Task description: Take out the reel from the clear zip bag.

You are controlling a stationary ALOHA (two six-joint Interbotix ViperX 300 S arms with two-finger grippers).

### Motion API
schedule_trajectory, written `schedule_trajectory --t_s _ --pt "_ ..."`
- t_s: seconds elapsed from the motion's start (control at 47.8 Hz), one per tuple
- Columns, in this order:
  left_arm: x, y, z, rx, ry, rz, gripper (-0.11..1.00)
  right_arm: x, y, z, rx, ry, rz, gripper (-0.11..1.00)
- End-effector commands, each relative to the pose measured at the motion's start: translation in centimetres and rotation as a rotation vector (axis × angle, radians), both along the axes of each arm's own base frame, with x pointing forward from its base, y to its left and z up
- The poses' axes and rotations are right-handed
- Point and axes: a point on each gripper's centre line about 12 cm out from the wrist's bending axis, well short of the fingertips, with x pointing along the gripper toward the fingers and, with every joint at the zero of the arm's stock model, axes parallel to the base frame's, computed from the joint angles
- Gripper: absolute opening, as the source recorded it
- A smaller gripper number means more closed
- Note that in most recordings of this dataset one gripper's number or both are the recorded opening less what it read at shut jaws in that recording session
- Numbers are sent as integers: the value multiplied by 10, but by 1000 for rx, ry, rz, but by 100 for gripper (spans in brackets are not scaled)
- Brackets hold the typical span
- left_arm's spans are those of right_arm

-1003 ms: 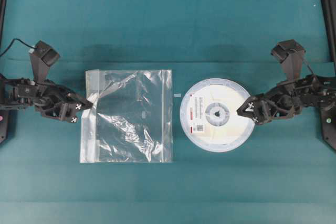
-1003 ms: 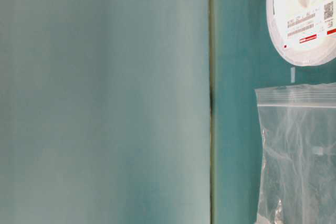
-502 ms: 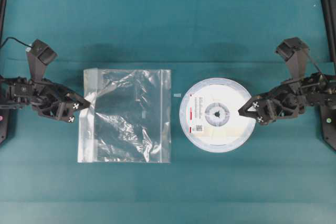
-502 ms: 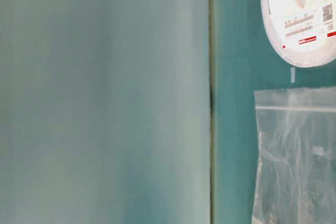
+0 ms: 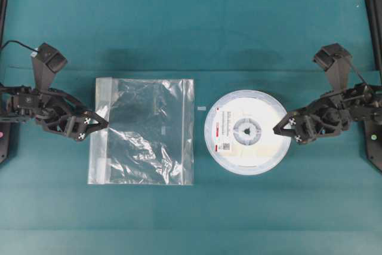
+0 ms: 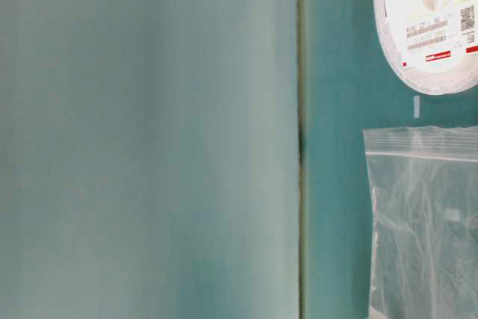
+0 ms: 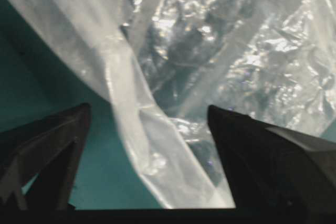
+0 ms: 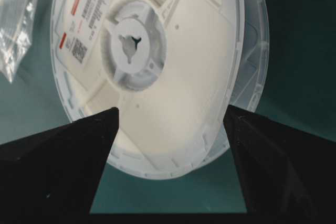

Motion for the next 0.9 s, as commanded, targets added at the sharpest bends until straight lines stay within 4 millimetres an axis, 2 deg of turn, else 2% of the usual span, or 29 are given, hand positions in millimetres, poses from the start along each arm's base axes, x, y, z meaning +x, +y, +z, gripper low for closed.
schedule_trajectory --t_s 0.0,0.23,0.564,0.732,0.878 --pt "7 -1 18 36 -54 -32 96 2 -1 6 -3 -9 7 93" --pt "3 -2 43 132 -69 -112 96 -2 -6 16 -27 18 54 93" --pt "-6 -3 70 173 -143 -126 96 0 -14 61 -184 -121 124 93" --pt "-9 -3 82 206 -190 -139 96 -9 -14 85 -290 -220 162 93" --pt "-11 -3 91 271 -222 -177 96 -19 -7 100 -430 -282 265 93"
